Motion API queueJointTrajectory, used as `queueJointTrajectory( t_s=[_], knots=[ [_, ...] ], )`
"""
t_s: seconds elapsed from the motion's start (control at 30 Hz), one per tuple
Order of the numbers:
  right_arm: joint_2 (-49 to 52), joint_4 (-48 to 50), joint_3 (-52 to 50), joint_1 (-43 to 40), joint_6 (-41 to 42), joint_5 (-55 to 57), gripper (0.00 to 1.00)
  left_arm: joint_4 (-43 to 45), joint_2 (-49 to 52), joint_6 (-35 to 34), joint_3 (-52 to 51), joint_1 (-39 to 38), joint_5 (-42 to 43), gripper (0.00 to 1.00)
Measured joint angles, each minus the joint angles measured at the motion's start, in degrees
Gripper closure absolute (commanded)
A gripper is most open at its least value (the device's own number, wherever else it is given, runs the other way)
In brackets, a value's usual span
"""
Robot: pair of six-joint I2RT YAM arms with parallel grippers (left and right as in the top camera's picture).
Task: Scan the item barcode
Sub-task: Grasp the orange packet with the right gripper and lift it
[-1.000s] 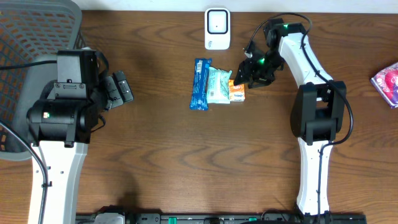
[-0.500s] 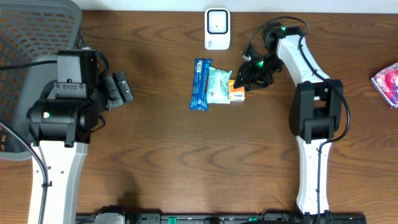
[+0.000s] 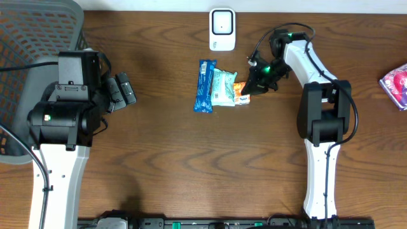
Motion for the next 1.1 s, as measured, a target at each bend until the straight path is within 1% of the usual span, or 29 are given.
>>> queueJointTrajectory(
  t_s=[0.1,0.2,0.33,0.47,0.5,0.6,0.83,0.93,1.1],
  knots=[
    [0.1,-2.1,0.0,-1.2,-0.9,-3.3,0.99,0.0,0.0,0.0,0.0,0.0,0.0,0.02],
    [0.1,-5.4,0.0,-3.3,-4.0,-9.3,0.99,0.0,0.0,0.0,0.0,0.0,0.0,0.02],
    [0.1,-12.8,0.2,-6.6,-11.9,-17.1,0.99,0.0,0.0,0.0,0.0,0.0,0.0,0.02],
    [0.1,-22.6,0.4,-8.7,-23.5,-22.3,0.99,0.0,0.0,0.0,0.0,0.0,0.0,0.02],
    [0.1,-23.5,0.4,-8.7,-25.6,-22.7,0.99,0.0,0.0,0.0,0.0,0.0,0.0,0.02],
    [0.1,-24.0,0.4,-8.4,-31.0,-23.2,0.99,0.0,0.0,0.0,0.0,0.0,0.0,0.02],
    [0.1,-24.2,0.4,-6.3,-39.7,-22.5,0.99,0.0,0.0,0.0,0.0,0.0,0.0,0.02],
    [0.1,-24.2,0.4,-4.5,-42.1,-21.5,0.99,0.0,0.0,0.0,0.0,0.0,0.0,0.02],
    [0.1,-23.4,0.4,-2.3,-43.3,-20.9,0.99,0.0,0.0,0.0,0.0,0.0,0.0,0.02]
  ],
)
